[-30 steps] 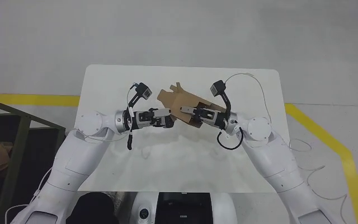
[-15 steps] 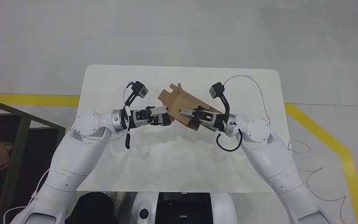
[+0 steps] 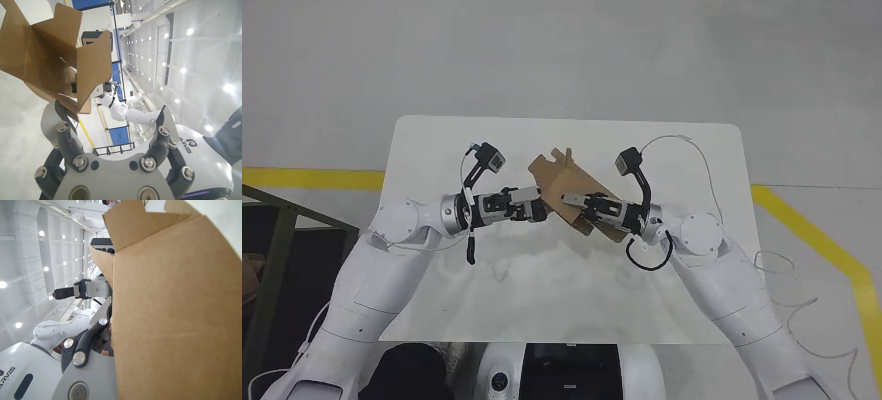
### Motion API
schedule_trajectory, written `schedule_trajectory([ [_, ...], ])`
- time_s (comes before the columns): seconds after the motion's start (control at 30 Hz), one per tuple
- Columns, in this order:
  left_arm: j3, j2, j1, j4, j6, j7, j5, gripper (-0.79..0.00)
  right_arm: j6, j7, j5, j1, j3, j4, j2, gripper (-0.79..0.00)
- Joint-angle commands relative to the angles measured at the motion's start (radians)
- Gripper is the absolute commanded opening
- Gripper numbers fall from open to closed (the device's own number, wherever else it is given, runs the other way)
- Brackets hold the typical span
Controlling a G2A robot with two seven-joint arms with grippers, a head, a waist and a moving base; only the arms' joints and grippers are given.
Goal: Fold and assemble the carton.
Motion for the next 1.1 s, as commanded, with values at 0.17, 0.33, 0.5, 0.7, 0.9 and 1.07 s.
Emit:
schedule_trajectory([
  [0.17, -0.089, 0.018, 0.046, 0.000, 0.010, -0.047, 0.015, 0.000, 0.048, 0.099, 0.002, -0.003, 0.060, 0.025, 0.020, -0.785],
  [0.33, -0.163, 0.032, 0.093, -0.002, 0.024, -0.059, 0.033, 0.000, 0.052, 0.211, 0.030, -0.006, 0.086, 0.026, 0.032, -0.785],
  [0.5, -0.188, 0.037, 0.120, -0.009, 0.031, -0.069, 0.042, 0.000, 0.053, 0.350, 0.075, 0.014, 0.083, 0.044, 0.037, -0.785],
  [0.7, -0.157, 0.035, 0.125, -0.017, 0.030, -0.093, 0.025, 0.000, 0.010, 0.434, 0.137, 0.029, 0.074, 0.054, 0.037, -0.785],
  [0.9, -0.125, 0.031, 0.120, -0.017, 0.017, -0.097, 0.022, 0.000, -0.027, 0.497, 0.197, 0.062, 0.056, 0.074, 0.032, -0.785],
  [1.07, -0.096, 0.026, 0.116, -0.015, 0.008, -0.095, 0.010, 0.000, -0.010, 0.516, 0.228, 0.095, 0.032, 0.100, 0.026, -0.785],
])
